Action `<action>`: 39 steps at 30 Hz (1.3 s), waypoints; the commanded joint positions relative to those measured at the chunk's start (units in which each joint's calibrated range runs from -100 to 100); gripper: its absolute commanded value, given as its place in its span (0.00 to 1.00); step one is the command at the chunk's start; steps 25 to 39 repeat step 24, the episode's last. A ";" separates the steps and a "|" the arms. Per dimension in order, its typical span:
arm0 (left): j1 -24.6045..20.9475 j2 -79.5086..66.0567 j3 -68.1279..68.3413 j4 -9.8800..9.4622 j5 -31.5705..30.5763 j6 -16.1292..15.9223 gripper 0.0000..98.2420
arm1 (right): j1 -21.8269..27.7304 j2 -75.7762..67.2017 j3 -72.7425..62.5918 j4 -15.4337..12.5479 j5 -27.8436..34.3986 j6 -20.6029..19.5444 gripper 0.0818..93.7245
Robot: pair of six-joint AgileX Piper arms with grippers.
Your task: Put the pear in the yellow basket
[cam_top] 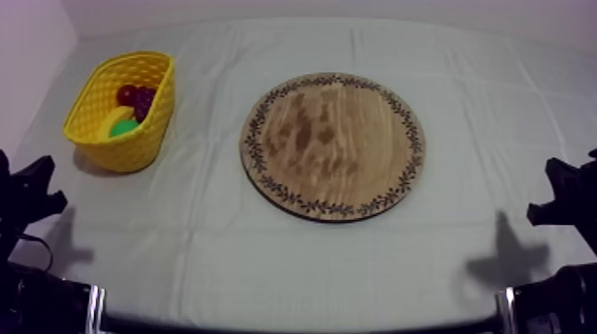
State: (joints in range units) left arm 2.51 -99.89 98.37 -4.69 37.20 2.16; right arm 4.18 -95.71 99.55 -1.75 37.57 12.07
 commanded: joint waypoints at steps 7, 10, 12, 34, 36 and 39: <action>0.12 -0.10 0.38 0.21 -1.37 -0.31 0.00 | 0.03 -0.05 0.00 0.02 0.10 0.02 0.00; 0.13 -0.11 0.40 0.24 -1.60 -0.48 0.00 | 0.03 -0.05 0.00 0.02 0.10 0.02 0.00; 0.13 -0.11 0.46 0.26 -1.70 -0.66 0.00 | 0.03 -0.05 0.00 0.02 0.10 0.02 0.00; 0.08 -0.11 0.61 0.32 -2.38 -2.34 0.00 | 0.03 -0.05 0.00 0.02 0.10 0.02 0.00; 0.08 -0.11 0.61 0.32 -2.38 -2.34 0.00 | 0.03 -0.05 0.00 0.02 0.10 0.02 0.00; 0.08 -0.11 0.61 0.32 -2.38 -2.34 0.00 | 0.03 -0.05 0.00 0.02 0.10 0.02 0.00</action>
